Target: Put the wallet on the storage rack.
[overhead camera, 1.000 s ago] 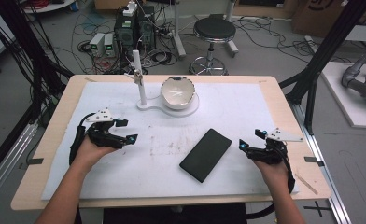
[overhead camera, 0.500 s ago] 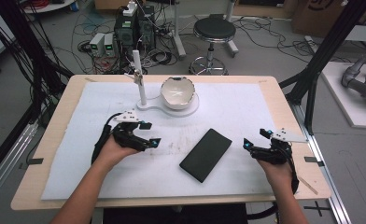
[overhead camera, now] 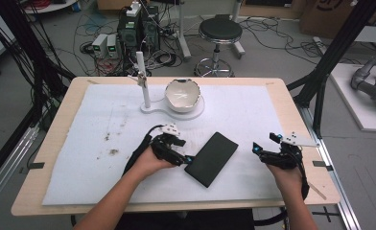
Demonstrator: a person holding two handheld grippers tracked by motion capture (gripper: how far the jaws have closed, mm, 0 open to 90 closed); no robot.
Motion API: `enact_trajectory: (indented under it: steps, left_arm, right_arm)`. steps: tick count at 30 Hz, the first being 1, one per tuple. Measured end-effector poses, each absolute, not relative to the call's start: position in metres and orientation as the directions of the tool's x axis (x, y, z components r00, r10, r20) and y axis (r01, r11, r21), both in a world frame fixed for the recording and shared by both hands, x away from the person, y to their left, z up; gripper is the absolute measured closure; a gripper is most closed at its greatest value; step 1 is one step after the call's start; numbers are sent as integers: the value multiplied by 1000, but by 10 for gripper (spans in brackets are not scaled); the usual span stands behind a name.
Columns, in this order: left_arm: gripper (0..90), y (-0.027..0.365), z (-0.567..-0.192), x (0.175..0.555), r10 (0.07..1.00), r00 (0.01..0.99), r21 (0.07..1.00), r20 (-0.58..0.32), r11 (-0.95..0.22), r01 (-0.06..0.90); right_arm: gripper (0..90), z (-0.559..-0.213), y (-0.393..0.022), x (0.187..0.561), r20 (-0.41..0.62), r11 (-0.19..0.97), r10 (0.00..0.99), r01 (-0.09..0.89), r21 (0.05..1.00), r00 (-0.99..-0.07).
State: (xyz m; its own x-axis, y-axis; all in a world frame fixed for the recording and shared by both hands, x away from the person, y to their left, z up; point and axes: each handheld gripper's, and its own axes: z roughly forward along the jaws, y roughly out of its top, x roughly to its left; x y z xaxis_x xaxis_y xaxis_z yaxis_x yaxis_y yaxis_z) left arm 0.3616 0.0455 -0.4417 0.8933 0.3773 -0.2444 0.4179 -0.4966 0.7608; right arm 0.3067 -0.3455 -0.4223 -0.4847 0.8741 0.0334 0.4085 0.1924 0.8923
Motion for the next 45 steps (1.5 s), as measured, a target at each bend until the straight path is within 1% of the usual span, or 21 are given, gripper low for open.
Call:
enact_trajectory:
  steps: [5, 10, 12, 13, 14, 19, 20, 21, 23, 24, 26, 30, 34, 36, 38, 40, 41, 42, 43, 44, 45]
  left_arm:
    - [184, 26, -449, 355, 338, 908, 727, -248, -554, 405]
    - [178, 18, -450, 350, 348, 909, 727, -229, -560, 397]
    - [197, 19, -451, 347, 349, 909, 735, -226, -551, 394]
    - [229, 19, -451, 347, 349, 909, 735, -226, -551, 394]
    - [307, 19, -450, 346, 327, 912, 732, -247, -554, 397]
    - [356, 20, -451, 345, 336, 906, 732, -257, -545, 410]
    - [381, 20, -451, 345, 335, 904, 733, -265, -539, 414]
    - [444, 21, -451, 346, 332, 905, 732, -268, -540, 415]
    - [465, 23, -453, 348, 323, 896, 739, -304, -514, 436]
    - [547, 26, -458, 350, 298, 885, 746, -357, -479, 462]
    - [562, 26, -458, 351, 297, 883, 744, -365, -477, 468]
    - [650, 29, -458, 355, 290, 869, 745, -400, -450, 493]
    - [729, 31, -456, 355, 269, 870, 756, -412, -432, 492]
    - [738, 32, -453, 355, 251, 876, 770, -412, -418, 482]
    - [757, 34, -444, 351, 222, 896, 801, -385, -401, 444]
    - [762, 35, -439, 350, 211, 905, 809, -369, -405, 425]
    - [762, 37, -433, 348, 207, 917, 820, -342, -410, 399]
    - [767, 44, -419, 347, 204, 936, 825, -287, -444, 350]
    - [769, 44, -419, 347, 204, 936, 825, -287, -444, 350]
    - [773, 55, -403, 343, 232, 947, 832, -221, -462, 307]
    - [774, 55, -403, 343, 232, 947, 832, -221, -462, 307]
  right_arm:
    - [180, -423, -345, 307, 34, 193, 874, 411, 891, -484]
    - [180, -423, -345, 307, 35, 194, 874, 414, 889, -485]
    - [180, -423, -344, 308, 31, 197, 874, 411, 890, -486]
    - [180, -423, -344, 308, 30, 198, 873, 411, 890, -486]
    - [181, -423, -344, 308, 30, 198, 873, 410, 890, -488]
    - [180, -424, -343, 308, 31, 200, 872, 414, 888, -488]
    - [180, -424, -342, 308, 28, 202, 872, 412, 888, -488]
    - [180, -424, -342, 308, 29, 202, 873, 413, 888, -488]
    - [180, -424, -342, 308, 31, 200, 873, 414, 888, -487]
    - [181, -424, -341, 308, 27, 204, 871, 412, 888, -491]
    - [180, -424, -341, 308, 27, 204, 872, 413, 888, -488]
    - [180, -424, -340, 308, 26, 205, 872, 412, 888, -489]
    - [180, -423, -341, 308, 21, 208, 871, 407, 889, -491]
    - [180, -423, -341, 307, 26, 204, 872, 410, 889, -489]
    - [180, -423, -343, 307, 28, 198, 873, 407, 892, -487]
    - [180, -422, -344, 306, 32, 192, 874, 404, 894, -486]
    - [180, -422, -344, 306, 32, 192, 874, 404, 894, -486]
    - [180, -422, -344, 306, 32, 192, 873, 403, 895, -487]
    - [180, -422, -344, 306, 32, 192, 873, 403, 895, -487]
    - [180, -421, -342, 305, 31, 198, 866, 398, 896, -499]
    - [180, -421, -342, 305, 31, 198, 866, 398, 896, -499]
